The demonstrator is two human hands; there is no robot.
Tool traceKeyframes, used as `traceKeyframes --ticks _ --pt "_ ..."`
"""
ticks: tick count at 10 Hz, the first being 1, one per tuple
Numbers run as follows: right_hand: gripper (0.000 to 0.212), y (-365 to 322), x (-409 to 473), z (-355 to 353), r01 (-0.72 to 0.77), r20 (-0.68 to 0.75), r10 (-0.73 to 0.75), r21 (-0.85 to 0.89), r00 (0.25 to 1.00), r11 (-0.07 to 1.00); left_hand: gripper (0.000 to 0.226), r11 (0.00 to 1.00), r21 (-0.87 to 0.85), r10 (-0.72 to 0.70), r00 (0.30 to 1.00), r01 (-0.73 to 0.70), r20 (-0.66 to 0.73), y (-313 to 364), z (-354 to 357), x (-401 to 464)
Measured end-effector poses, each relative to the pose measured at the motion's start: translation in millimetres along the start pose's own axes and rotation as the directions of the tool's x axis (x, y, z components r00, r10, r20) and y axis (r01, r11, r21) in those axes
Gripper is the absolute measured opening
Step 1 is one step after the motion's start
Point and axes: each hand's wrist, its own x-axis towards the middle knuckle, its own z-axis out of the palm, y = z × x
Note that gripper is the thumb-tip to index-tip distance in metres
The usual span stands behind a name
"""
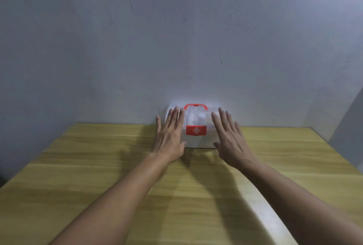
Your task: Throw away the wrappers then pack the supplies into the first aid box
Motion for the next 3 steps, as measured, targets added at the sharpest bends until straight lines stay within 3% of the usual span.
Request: traceKeyframes --ticks 1,2,3 --pt "0.09 -4.7 -31.1 7.3 -0.104 -0.012 0.106 0.085 0.994 0.991 0.106 0.991 -0.088 -0.093 0.994 0.098 0.055 5.0 2.8 -29.1" --pt "0.071 -5.5 -68.7 13.0 -0.207 0.198 0.186 0.094 0.962 0.974 0.098 0.97 -0.119 -0.179 0.957 0.211 0.23 5.7 16.2 -69.0" --pt "0.078 -4.0 -109.2 8.5 -0.18 0.323 0.147 0.073 0.935 0.981 0.087 0.966 -0.081 -0.212 0.929 0.247 0.302 7.7 14.4 -109.6"
